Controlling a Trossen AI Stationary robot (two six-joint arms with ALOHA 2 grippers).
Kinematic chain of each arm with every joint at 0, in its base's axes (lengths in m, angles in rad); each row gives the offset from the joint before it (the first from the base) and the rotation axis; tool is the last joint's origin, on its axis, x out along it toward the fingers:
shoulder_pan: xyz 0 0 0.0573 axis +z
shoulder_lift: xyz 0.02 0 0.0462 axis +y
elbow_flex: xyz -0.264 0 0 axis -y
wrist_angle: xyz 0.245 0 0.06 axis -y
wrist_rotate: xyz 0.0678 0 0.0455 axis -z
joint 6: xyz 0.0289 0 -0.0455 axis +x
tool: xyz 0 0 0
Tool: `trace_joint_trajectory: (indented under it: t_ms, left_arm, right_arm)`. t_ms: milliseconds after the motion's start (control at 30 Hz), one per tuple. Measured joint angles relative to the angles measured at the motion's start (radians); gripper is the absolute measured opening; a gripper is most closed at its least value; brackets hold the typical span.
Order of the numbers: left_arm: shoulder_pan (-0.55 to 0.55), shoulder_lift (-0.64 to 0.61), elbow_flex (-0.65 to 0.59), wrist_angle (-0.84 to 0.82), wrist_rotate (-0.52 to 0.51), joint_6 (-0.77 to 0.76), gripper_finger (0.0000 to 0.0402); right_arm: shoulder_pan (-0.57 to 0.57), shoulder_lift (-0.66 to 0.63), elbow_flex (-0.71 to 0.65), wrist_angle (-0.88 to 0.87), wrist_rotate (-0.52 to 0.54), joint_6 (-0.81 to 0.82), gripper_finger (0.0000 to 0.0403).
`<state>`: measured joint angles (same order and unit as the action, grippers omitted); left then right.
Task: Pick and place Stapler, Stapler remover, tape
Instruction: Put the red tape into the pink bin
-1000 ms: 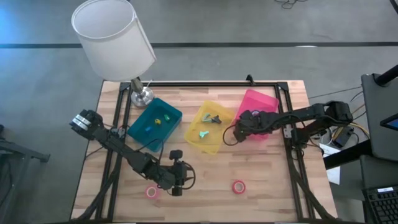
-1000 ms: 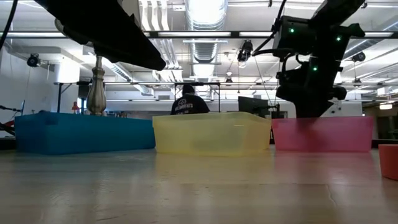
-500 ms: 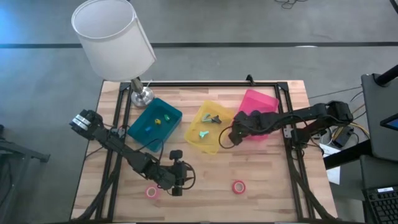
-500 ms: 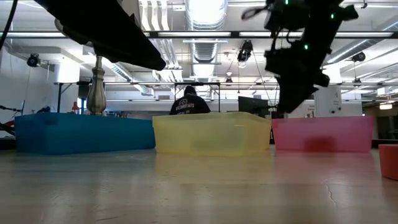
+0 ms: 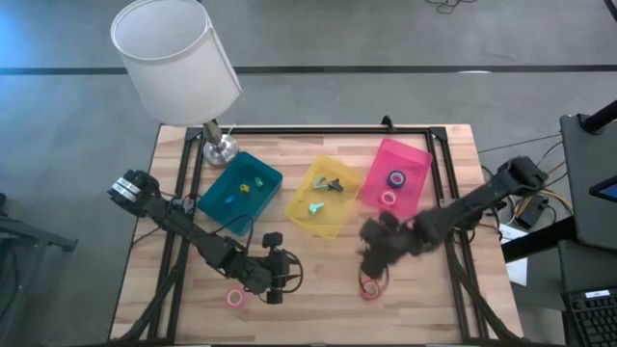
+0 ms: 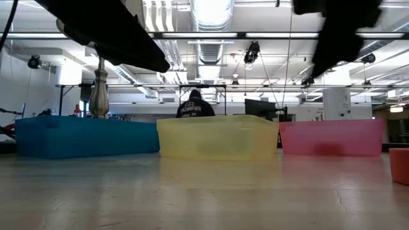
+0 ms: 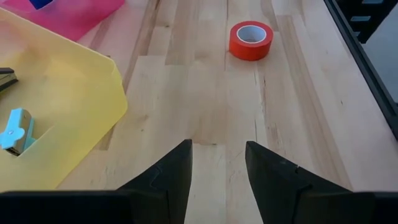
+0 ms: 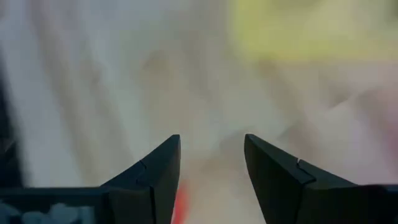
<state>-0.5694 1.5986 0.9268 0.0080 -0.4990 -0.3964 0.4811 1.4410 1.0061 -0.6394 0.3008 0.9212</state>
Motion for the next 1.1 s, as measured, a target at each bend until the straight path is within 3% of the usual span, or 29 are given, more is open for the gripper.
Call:
trace_joint_trajectory:
  t_ms: [300, 533, 767, 1100]
  left_arm:
    - [0.0, 0.0, 0.0, 0.003, 0.0, -0.029, 0.0153]
    - [0.0, 0.0, 0.0, 0.015, 0.0, -0.022, 0.0154]
    - [0.006, 0.0, 0.0, 0.019, 0.0, 0.014, 0.0153]
    - [0.008, 0.0, 0.0, 0.022, 0.0, 0.026, 0.0153]
  right_arm:
    - [0.245, 0.187, 0.0, -0.009, -0.098, 0.251, 0.0176]
    - [0.207, 0.292, 0.007, -0.007, -0.122, 0.274, 0.0176]
    - [0.166, 0.296, 0.007, 0.003, -0.147, 0.371, 0.0176]
    - [0.162, 0.304, 0.005, 0.025, -0.122, 0.372, 0.0168]
